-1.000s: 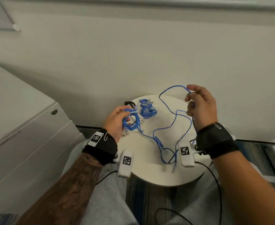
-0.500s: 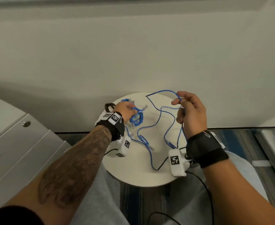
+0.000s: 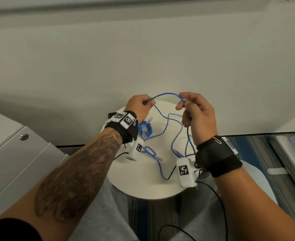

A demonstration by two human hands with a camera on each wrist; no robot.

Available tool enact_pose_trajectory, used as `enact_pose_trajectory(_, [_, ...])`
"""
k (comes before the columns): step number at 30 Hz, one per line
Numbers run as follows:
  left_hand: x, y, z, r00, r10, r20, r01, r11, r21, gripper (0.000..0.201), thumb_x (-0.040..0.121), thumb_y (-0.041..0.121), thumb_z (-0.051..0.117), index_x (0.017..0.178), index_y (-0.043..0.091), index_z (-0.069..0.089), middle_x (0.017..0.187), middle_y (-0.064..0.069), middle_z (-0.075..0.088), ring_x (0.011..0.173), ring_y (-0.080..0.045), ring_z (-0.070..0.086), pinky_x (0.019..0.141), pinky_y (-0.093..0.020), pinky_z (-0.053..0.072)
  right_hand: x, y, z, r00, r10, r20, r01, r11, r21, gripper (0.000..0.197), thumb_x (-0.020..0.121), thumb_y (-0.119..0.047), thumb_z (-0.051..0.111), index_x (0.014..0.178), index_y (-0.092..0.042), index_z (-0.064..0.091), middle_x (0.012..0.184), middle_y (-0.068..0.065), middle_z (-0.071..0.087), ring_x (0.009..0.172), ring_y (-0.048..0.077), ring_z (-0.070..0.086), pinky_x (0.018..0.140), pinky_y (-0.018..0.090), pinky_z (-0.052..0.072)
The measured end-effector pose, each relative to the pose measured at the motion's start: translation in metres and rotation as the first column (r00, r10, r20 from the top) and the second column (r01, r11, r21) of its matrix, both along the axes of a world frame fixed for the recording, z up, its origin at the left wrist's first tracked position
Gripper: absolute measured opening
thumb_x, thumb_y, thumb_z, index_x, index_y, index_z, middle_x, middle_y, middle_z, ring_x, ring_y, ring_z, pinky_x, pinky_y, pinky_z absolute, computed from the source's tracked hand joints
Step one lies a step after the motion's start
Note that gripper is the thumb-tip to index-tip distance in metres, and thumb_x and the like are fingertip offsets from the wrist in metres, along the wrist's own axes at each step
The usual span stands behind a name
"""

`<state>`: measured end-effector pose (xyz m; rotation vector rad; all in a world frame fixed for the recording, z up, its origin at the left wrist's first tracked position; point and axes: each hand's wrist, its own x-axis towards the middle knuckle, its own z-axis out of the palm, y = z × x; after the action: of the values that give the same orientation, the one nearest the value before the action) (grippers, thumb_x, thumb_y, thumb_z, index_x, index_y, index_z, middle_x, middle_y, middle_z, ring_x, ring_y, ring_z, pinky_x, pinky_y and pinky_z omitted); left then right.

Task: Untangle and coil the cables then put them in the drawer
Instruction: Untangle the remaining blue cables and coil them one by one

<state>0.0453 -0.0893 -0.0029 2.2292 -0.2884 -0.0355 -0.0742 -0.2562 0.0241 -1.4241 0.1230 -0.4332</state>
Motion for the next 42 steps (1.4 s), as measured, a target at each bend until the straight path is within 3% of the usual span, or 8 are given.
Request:
enact_pose_trajectory(7, [-0.009,0.006,0.066,0.986,-0.024,0.167,0.02,1.0,0.024,0.012,0.085,0.032,0.071,0.076,0.026,0.069,0.062,0.008,0.057,0.057,-0.009,0.051,0.061,-0.023,0.044,0.016,-0.017,-0.003,0.969,0.071,-0.236,-0.16,0.908,-0.387,0.019,0.089,-0.019,0.07,0.108,-0.018,0.066,0.065,0.001,0.05,0.061,0.016,0.051,0.052,0.031,0.045])
enact_pose_trajectory(14, [-0.04,0.002,0.125,0.961,-0.142,0.239,0.1,0.979,0.176,0.019,0.084,0.038,0.069,0.074,0.022,0.07,0.06,0.008,0.058,0.059,-0.012,0.054,0.064,-0.028,0.048,0.039,0.018,0.02,0.894,0.249,-0.373,-0.409,0.794,-0.449,0.037,0.091,-0.034,0.072,0.124,-0.022,0.061,0.07,0.001,0.052,0.06,0.014,0.051,0.054,0.024,0.052])
enact_pose_trajectory(19, [-0.052,0.014,0.144,0.95,-0.183,0.254,0.18,0.983,0.037,0.007,0.083,0.024,0.071,0.088,0.02,0.073,0.059,0.01,0.052,0.056,-0.008,0.048,0.063,-0.027,0.046,0.042,0.039,0.03,0.922,0.238,-0.306,-0.373,0.763,-0.529,0.026,0.1,-0.035,0.055,0.093,-0.017,0.073,0.067,-0.009,0.053,0.057,0.002,0.05,0.059,0.029,0.048])
enact_pose_trajectory(23, [-0.049,0.036,0.121,0.967,-0.037,0.251,0.085,0.979,-0.183,0.041,0.084,0.015,0.067,0.122,0.024,0.055,0.083,0.003,0.052,0.062,-0.008,0.048,0.066,-0.021,0.043,0.041,0.036,0.042,0.938,0.272,-0.215,-0.338,0.861,-0.381,0.03,0.105,-0.03,0.046,0.089,-0.014,0.065,0.069,0.0,0.043,0.057,0.013,0.041,0.059,0.03,0.045])
enact_pose_trajectory(26, [-0.056,0.043,0.073,1.0,-0.013,-0.017,0.008,0.963,-0.268,0.047,0.087,0.022,0.067,0.13,0.027,0.047,0.103,0.003,0.059,0.07,-0.012,0.055,0.059,-0.022,0.044,0.036,0.033,0.056,0.936,0.317,-0.15,-0.344,0.915,-0.213,0.03,0.108,-0.025,0.041,0.09,-0.011,0.061,0.07,0.002,0.04,0.052,0.013,0.036,0.056,0.024,0.043])
enact_pose_trajectory(30, [-0.081,0.032,-0.001,0.937,-0.223,-0.27,0.178,0.967,-0.181,0.026,0.089,0.029,0.069,0.114,0.023,0.064,0.099,0.005,0.065,0.074,-0.011,0.059,0.057,-0.016,0.046,0.032,0.036,0.067,0.929,0.354,-0.111,-0.362,0.929,-0.072,0.03,0.108,-0.023,0.04,0.09,-0.011,0.061,0.068,-0.001,0.042,0.051,0.013,0.035,0.057,0.024,0.043])
enact_pose_trajectory(34, [-0.088,0.044,-0.039,0.962,-0.119,-0.244,0.076,0.981,-0.178,0.013,0.093,0.026,0.063,0.09,0.015,0.07,0.087,-0.005,0.068,0.076,-0.012,0.056,0.064,-0.02,0.044,0.029,0.026,0.075,0.961,0.263,-0.082,-0.271,0.955,-0.12,0.028,0.106,-0.024,0.04,0.089,-0.013,0.06,0.073,0.002,0.04,0.054,0.013,0.035,0.06,0.026,0.044])
enact_pose_trajectory(42, [-0.083,0.082,-0.02,0.972,0.062,-0.225,-0.16,0.878,-0.451,0.014,0.094,0.024,0.063,0.083,0.015,0.068,0.078,0.002,0.072,0.076,-0.012,0.07,0.069,-0.029,0.052,0.024,0.004,0.056,0.98,0.076,-0.183,-0.125,0.954,-0.272,0.032,0.098,-0.04,0.059,0.075,-0.017,0.054,0.055,-0.012,0.042,0.05,0.01,0.029,0.048,0.025,0.027])
